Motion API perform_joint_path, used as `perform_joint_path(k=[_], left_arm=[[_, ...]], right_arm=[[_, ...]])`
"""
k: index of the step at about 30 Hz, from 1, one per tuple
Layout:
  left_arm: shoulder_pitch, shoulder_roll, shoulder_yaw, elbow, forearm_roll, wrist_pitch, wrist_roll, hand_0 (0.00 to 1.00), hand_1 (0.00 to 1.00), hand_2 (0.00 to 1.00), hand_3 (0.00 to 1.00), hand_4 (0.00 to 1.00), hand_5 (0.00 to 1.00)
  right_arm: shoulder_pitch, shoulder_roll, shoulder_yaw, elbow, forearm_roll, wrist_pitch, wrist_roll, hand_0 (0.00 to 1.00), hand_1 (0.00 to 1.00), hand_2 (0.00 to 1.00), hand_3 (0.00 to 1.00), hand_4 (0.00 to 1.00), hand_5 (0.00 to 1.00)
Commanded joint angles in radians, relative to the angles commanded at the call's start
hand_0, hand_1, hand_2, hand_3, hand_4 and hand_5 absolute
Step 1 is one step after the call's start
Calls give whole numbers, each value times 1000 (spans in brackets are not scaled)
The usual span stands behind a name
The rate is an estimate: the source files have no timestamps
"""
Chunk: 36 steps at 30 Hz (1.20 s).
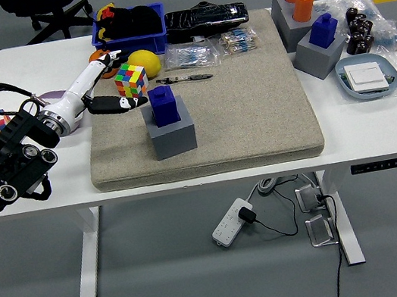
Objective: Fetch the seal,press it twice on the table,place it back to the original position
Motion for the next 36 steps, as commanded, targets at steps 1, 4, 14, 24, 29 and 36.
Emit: perform_joint_path(k=[1, 4, 14, 24, 29, 36], left_arm=[[0, -1, 0, 0, 0, 0, 0, 939, 959, 965, 973, 982, 201], [5, -16, -3, 7, -2, -1, 3, 936, 956, 953, 972, 980, 149], [15, -43, 0, 22, -24, 11, -10, 931, 948, 930, 963, 970, 114], [35, -77, 3, 27, -83, 9, -22, 884, 884, 860, 931, 931, 2], [43, -96, 5, 38, -107, 9, -28, 881, 871, 841, 920, 923, 2], [49, -121, 10, 58, -139, 11, -35, 867, 838, 798, 897, 920, 2]], right_arm=[[0, 0, 0, 0, 0, 0, 0, 834, 732, 698, 711, 743, 515], [2, -2, -5, 1, 1, 0, 0, 834, 732, 698, 711, 742, 515], [6, -4, -17, 0, 3, 1, -1, 834, 732, 698, 711, 743, 515], [8, -6, -31, 2, 7, 1, -1, 834, 732, 698, 711, 743, 515], [6, -6, -37, 1, 7, 1, -1, 834, 732, 698, 711, 743, 515], [4, -5, -43, 1, 9, 1, -1, 835, 732, 698, 710, 742, 515]])
